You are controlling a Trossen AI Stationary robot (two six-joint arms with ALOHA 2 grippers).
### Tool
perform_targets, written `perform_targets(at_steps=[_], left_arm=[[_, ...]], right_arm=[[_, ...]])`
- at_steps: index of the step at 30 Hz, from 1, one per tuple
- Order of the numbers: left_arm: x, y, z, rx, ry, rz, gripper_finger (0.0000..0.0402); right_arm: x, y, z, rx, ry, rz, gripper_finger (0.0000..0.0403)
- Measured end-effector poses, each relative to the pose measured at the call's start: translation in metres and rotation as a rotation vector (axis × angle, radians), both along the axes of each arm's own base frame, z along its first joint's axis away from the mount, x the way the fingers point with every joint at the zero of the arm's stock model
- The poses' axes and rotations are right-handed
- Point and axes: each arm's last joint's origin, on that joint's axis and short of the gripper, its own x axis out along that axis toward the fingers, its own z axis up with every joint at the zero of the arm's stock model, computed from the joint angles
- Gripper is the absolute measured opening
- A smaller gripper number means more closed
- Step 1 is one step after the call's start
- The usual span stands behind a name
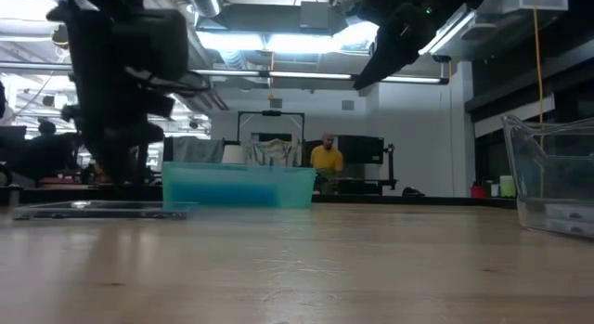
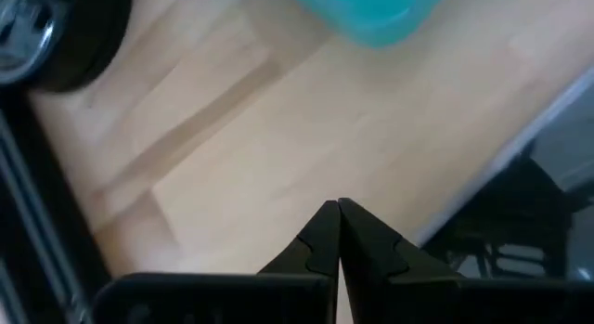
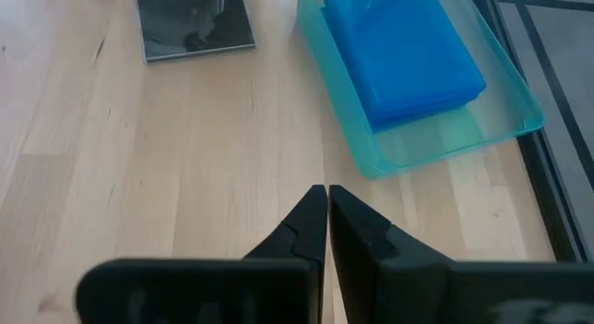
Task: Pick & place jewel cases by type
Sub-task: Put the black CD case into the transparent bin
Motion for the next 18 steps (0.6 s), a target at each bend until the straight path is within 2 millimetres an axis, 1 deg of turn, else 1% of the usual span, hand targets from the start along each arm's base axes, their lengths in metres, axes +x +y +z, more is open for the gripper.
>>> perform_targets(at_steps=[4,8,12,18], left_arm=[[-0.011,-0.011,0.007,-0.047,0.028,0.065,0.0001],[-0.02,-0.028,0.007,-0.076,0.046,0.11,0.0001],[-0.02,-0.046,0.004,-0.122,0.005,0.128,0.0001],[-0.022,-0.069,-0.009,-0.168,0.046,0.149,0.0001]], right_arm=[[0.0,0.0,0.0,0.0,0.002,0.0,0.0021],[-0.001,-0.002,-0.001,-0.007,0.015,0.001,0.0021],[-0.003,-0.007,-0.002,-0.011,0.034,-0.009,0.0021],[-0.005,-0.013,-0.003,-0.012,0.04,-0.028,0.0021]])
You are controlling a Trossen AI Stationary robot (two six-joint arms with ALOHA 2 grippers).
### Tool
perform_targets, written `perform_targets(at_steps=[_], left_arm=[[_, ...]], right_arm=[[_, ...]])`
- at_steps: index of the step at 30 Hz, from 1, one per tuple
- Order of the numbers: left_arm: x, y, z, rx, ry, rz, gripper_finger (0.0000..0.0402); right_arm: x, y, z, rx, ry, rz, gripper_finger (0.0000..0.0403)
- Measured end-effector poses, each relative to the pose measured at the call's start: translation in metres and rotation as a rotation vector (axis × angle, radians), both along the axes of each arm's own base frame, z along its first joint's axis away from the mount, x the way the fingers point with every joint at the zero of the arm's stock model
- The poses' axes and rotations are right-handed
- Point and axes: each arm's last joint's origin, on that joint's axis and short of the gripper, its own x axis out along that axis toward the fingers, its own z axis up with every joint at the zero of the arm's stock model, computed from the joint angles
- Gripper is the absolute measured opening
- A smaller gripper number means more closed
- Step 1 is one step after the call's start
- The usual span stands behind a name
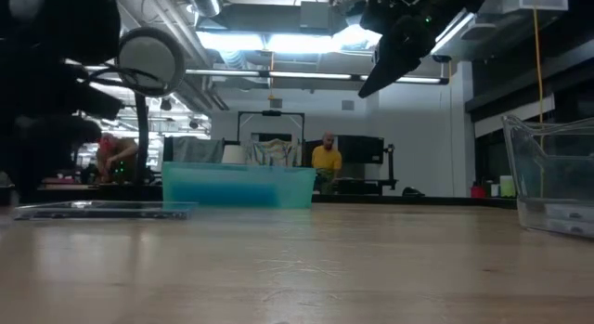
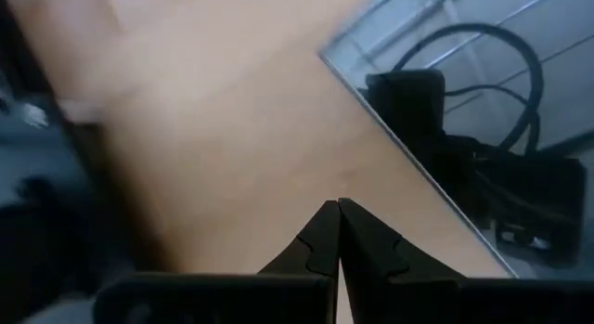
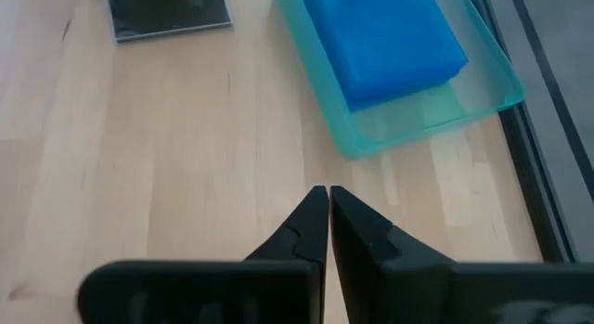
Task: Pick & place jewel cases by type
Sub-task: Put the black CD case into the transparent bin
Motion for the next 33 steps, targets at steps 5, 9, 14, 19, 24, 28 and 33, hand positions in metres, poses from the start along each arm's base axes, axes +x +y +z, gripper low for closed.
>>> perform_targets(at_steps=[5,9,14,19,24,28,33], left_arm=[[0.008,-0.011,-0.015,-0.039,-0.011,-0.008,0.0002],[0.012,-0.012,-0.022,-0.033,0.006,-0.02,0.0002],[0.018,-0.008,-0.02,-0.021,0.01,-0.015,0.0002],[0.027,-0.002,-0.017,-0.008,-0.014,-0.08,0.0002],[0.036,0.004,-0.016,0.022,-0.07,-0.105,0.0001],[0.047,0.009,-0.016,0.039,-0.159,-0.107,0.0002],[0.056,0.017,-0.016,0.039,-0.213,-0.109,0.0001]], right_arm=[[0.0,0.0,0.0,0.002,0.0,0.012,0.0021],[0.0,0.001,0.0,0.002,0.001,0.037,0.0021],[0.0,0.001,-0.001,-0.003,0.011,0.046,0.0021],[-0.001,0.001,-0.001,-0.01,0.013,0.055,0.0021],[-0.001,0.001,-0.001,-0.009,0.019,0.056,0.0021],[-0.002,0.001,-0.006,-0.006,0.03,0.056,0.0021],[-0.01,0.004,-0.04,0.05,0.076,0.053,0.0021]])
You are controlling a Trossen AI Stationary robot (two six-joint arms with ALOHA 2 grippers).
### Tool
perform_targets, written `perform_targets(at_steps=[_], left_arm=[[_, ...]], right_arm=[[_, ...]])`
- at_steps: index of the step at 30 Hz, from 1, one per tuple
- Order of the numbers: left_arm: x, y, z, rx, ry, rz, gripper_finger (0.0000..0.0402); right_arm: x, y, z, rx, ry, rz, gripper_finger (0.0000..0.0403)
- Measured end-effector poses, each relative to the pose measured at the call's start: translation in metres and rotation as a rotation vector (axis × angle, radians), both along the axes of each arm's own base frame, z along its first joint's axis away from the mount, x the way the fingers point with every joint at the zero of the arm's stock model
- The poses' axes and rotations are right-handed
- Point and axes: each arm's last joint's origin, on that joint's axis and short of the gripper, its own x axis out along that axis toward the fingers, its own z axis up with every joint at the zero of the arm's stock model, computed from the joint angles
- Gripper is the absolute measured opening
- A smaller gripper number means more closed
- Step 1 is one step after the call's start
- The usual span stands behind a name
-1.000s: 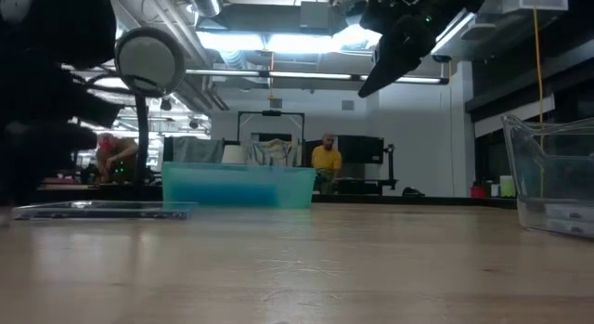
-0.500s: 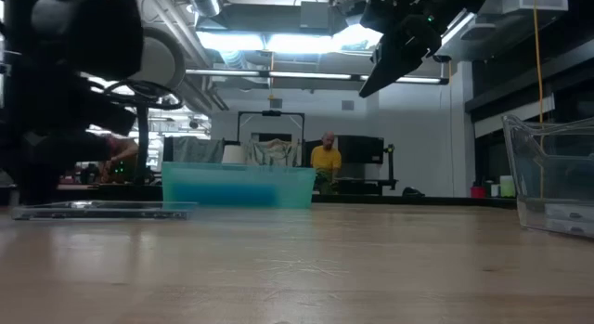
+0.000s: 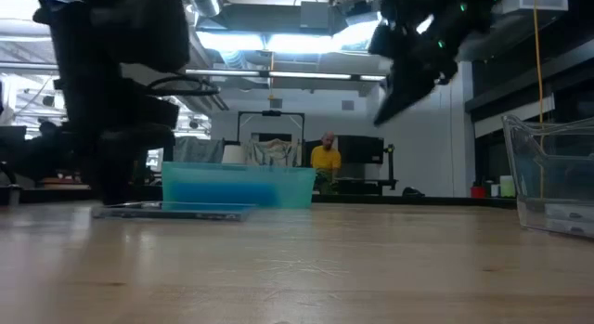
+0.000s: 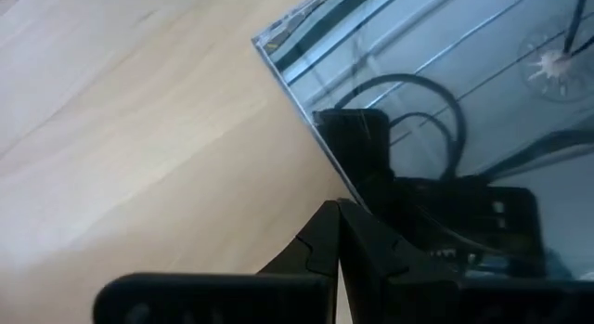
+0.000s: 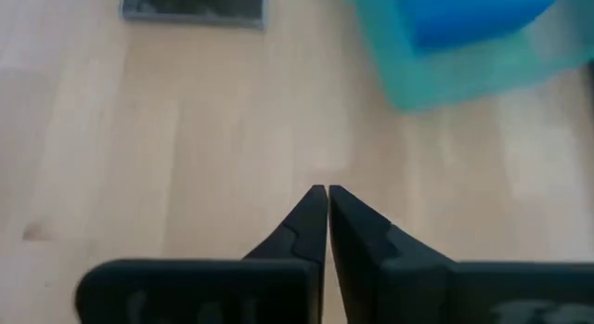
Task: Pick & place jewel cases by type
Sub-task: Put the black CD case into the transparent bin
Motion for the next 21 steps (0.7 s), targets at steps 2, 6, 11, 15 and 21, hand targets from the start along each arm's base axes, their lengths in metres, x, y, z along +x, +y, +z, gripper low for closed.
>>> perform_targets(at_steps=[2,6,11,15,21], left_arm=[[0.003,0.003,0.0,-0.006,-0.023,0.009,0.0002],[0.013,0.006,0.002,-0.022,-0.1,0.028,0.0001],[0.028,0.014,0.005,-0.028,-0.22,0.026,0.0002],[0.038,0.027,0.006,-0.023,-0.282,0.032,0.0001],[0.039,0.039,0.01,0.009,-0.278,0.007,0.0001]], right_arm=[[-0.005,0.002,-0.016,0.053,0.014,-0.014,0.0021],[-0.011,0.005,-0.035,0.143,0.006,-0.019,0.0021],[-0.013,0.006,-0.043,0.164,-0.002,-0.03,0.0021],[-0.013,0.006,-0.043,0.149,0.001,-0.011,0.0021],[-0.013,0.007,-0.043,0.171,-0.004,0.04,0.0021]])
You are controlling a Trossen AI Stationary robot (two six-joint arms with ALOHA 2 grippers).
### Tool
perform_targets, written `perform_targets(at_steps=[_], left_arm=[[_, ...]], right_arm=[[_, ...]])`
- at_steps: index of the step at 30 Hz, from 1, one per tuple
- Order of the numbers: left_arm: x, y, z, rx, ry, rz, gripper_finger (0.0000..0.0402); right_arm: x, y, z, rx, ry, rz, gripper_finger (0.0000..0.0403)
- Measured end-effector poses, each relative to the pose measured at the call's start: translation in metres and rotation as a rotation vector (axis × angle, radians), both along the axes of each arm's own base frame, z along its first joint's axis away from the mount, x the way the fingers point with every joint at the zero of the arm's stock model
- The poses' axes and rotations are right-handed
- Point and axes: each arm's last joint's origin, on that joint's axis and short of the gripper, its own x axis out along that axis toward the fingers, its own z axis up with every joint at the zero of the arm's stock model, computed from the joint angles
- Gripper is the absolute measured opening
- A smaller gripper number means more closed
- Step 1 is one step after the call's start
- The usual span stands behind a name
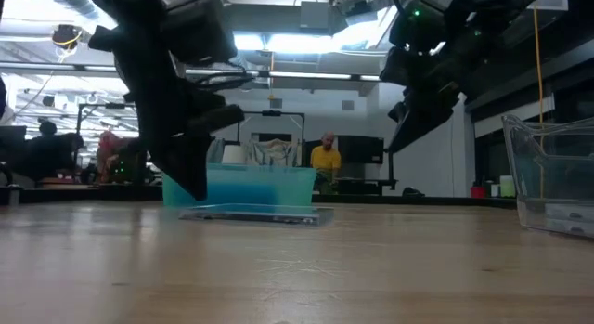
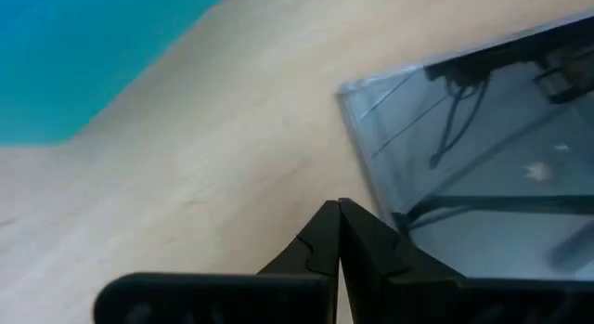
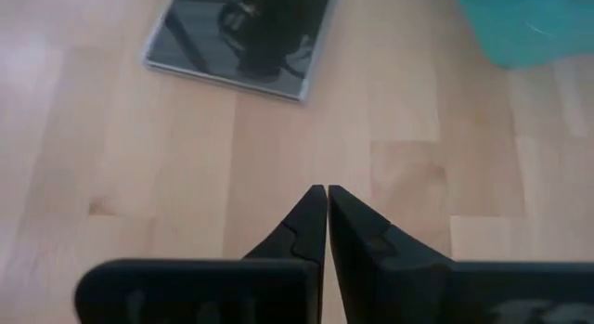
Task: Pick & place jewel cases by type
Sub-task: Put the black CD case into the transparent bin
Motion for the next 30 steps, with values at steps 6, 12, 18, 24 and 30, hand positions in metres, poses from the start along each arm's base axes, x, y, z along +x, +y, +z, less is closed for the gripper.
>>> perform_targets(at_steps=[6,12,18,24,30], left_arm=[[-0.009,-0.002,0.004,-0.021,0.064,-0.021,0.0001],[-0.014,-0.022,0.002,-0.092,0.094,-0.069,0.0002],[-0.018,-0.038,0.002,-0.144,0.087,-0.063,0.0002],[-0.01,-0.042,-0.004,-0.167,0.043,-0.09,0.0001],[0.014,-0.043,-0.015,-0.232,-0.095,-0.137,0.0001]], right_arm=[[0.004,0.0,-0.008,0.036,0.016,0.027,0.0021],[0.014,-0.001,-0.025,0.113,0.034,0.073,0.0021],[0.018,-0.002,-0.035,0.159,0.04,0.092,0.0021],[0.021,-0.002,-0.043,0.188,0.054,0.109,0.0021],[0.022,-0.001,-0.049,0.232,0.067,0.134,0.0021]])
